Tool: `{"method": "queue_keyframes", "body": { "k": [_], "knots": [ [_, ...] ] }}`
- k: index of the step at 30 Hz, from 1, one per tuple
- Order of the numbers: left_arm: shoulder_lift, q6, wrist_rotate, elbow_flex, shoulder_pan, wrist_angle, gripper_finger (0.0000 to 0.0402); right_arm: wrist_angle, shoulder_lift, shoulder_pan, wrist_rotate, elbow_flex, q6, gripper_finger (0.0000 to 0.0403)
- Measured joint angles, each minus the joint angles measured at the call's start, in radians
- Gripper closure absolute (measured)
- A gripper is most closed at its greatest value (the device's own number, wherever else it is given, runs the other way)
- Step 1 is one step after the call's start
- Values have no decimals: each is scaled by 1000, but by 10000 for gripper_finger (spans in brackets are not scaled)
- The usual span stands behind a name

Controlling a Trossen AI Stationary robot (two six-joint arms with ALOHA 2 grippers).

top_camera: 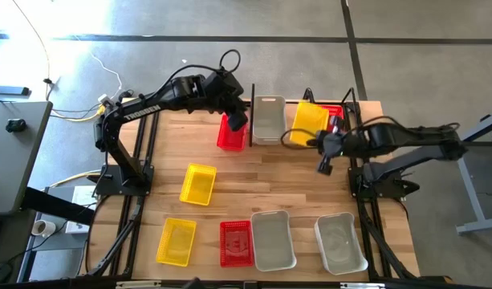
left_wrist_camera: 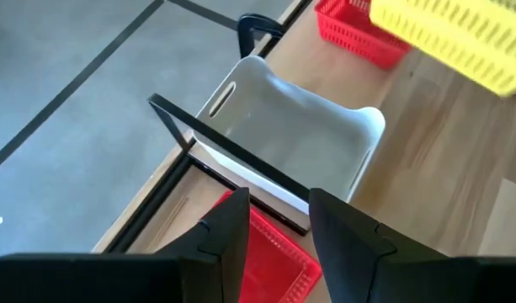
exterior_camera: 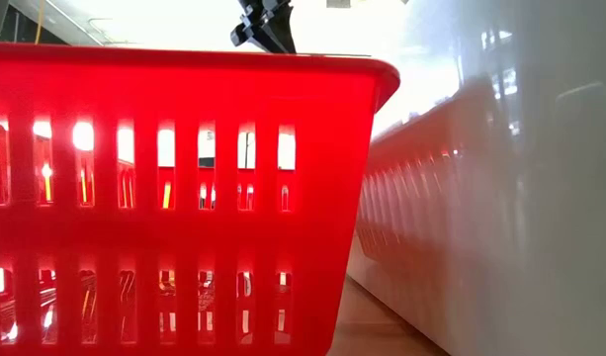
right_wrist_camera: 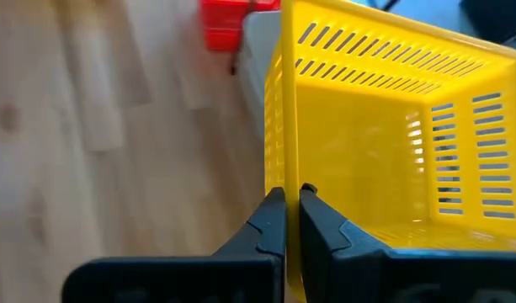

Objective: Stack baskets on shelf by color
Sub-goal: Put the top right yellow bin on the shelf

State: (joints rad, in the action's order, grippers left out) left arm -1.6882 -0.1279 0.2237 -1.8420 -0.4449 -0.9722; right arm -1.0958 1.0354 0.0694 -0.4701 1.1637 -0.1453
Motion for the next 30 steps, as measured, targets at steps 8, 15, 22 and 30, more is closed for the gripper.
{"method": "queue_keyframes", "body": {
  "k": [8, 15, 22, 30],
  "knots": [
    [0, -47, 0, 0, -23, 5, 286, 82, -30, -198, 79, -76, 283, 403],
    [0, -78, 24, 0, -27, 5, 286, 302, -91, -337, 169, -295, 472, 403],
    [0, -82, 39, 0, -27, 5, 286, 419, -101, -421, 261, -396, 644, 403],
    [0, -82, 41, 0, -27, 5, 286, 478, -100, -481, 326, -493, 729, 403]
  ]
}}
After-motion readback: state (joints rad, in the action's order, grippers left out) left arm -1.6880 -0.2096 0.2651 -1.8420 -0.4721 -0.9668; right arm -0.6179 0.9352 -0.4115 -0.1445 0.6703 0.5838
